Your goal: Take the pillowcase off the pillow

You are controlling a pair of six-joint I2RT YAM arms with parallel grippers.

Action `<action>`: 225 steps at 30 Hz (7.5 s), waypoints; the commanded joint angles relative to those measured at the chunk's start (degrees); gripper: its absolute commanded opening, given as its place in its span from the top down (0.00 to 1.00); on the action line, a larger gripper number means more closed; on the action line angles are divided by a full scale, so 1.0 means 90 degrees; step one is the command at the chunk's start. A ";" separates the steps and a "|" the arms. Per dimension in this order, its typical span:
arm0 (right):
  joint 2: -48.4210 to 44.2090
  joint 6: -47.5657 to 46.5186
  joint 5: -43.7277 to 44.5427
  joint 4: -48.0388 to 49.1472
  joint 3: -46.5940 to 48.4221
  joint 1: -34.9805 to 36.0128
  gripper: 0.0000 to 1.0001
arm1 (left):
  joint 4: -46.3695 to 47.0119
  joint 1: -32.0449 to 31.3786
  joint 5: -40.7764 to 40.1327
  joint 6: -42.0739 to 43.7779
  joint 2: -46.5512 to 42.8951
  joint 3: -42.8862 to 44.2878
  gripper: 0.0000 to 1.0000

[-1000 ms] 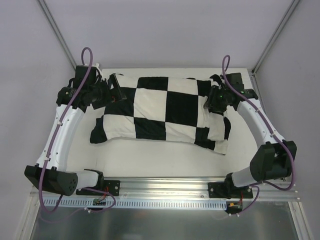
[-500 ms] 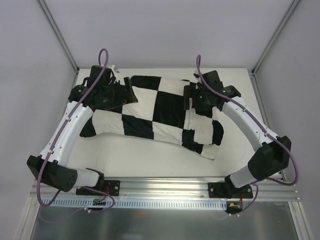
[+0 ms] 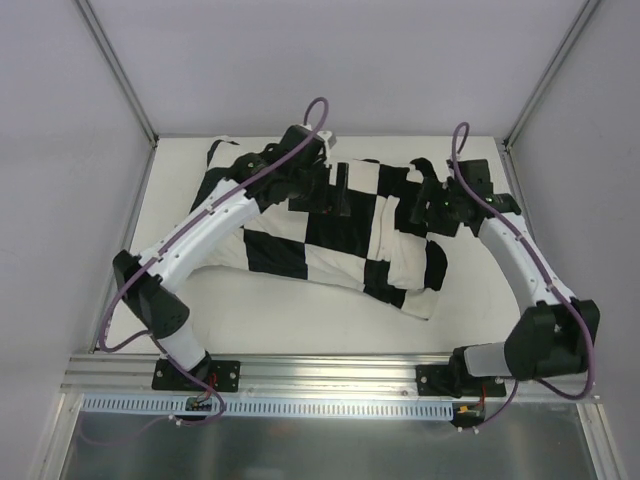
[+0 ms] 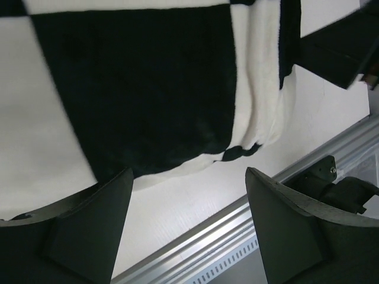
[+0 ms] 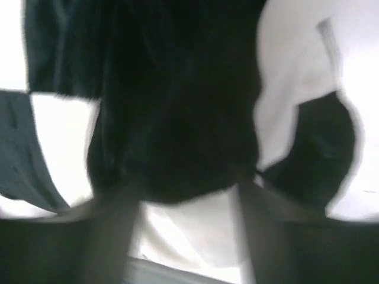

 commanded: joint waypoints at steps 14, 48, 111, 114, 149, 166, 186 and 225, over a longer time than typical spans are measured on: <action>-0.0681 0.0508 -0.1232 0.1554 -0.1446 0.0924 0.99 | 0.0028 -0.0911 0.0293 0.0078 0.2012 0.1664 0.14; -0.2038 0.0215 0.0417 0.0402 -0.2491 -0.0168 0.99 | -0.0119 0.0855 -0.0712 -0.0849 -0.0298 0.0104 1.00; 0.2191 0.1084 -0.1164 0.2501 -0.0957 -0.0472 0.99 | 0.0848 0.1365 0.1184 -0.0538 -0.1472 -0.1950 1.00; 0.1509 0.1025 -0.1145 0.2423 -0.1259 -0.0472 0.99 | 0.0809 0.1101 0.0735 -0.0343 -0.1550 -0.1277 0.94; -0.0213 0.0791 -0.0812 0.1817 -0.1983 -0.0531 0.99 | 0.0301 -0.1566 -0.0975 -0.0128 0.2755 0.1284 0.27; -0.0584 0.0928 -0.0901 0.1729 -0.1954 -0.0531 0.99 | -0.0666 -0.1790 -0.2587 0.0107 0.4777 0.2387 0.22; -0.0438 0.0547 -0.0666 0.1339 -0.1495 -0.0531 0.99 | 0.0534 -0.0639 0.0548 -0.0624 0.1284 0.0504 1.00; 0.2346 0.0703 -0.1467 0.1327 0.1163 -0.0766 0.99 | 0.1648 -0.0140 0.2005 -0.1123 -0.1737 -0.2155 1.00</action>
